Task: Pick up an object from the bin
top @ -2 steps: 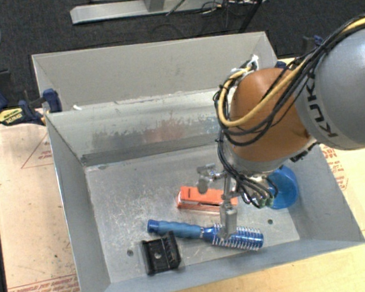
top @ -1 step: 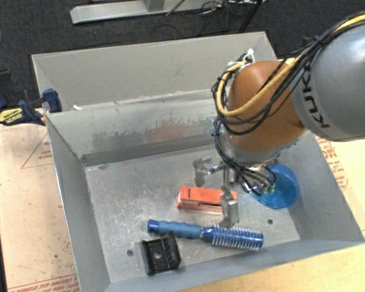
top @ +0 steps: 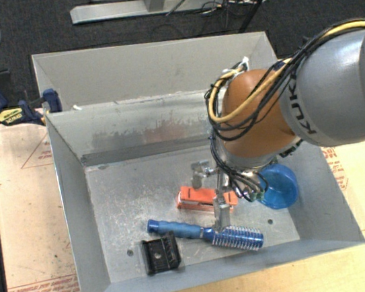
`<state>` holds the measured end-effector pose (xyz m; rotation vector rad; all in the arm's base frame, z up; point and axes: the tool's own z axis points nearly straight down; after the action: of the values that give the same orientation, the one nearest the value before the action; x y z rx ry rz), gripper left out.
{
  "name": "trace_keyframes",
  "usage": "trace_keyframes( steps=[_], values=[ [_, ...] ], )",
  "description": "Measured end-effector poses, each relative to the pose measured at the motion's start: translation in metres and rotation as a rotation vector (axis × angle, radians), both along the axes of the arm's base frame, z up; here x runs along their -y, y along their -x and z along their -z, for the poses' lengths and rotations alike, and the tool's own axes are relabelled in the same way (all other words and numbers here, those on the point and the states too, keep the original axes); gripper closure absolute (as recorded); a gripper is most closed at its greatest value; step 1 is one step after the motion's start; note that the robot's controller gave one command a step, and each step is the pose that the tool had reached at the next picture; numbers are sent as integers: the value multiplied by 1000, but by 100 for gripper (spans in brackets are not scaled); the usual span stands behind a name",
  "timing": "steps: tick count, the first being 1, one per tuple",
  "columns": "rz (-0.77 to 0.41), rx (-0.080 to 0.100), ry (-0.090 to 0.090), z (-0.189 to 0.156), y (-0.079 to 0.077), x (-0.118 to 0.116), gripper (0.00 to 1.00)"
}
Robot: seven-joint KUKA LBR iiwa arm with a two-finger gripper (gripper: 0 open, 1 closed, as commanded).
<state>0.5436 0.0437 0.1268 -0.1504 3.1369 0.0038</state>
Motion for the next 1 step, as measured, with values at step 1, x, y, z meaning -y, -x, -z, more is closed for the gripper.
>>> trace_keyframes(
  steps=[1],
  values=[
    [-159,2,0,13,-22,10,0]
  ],
)
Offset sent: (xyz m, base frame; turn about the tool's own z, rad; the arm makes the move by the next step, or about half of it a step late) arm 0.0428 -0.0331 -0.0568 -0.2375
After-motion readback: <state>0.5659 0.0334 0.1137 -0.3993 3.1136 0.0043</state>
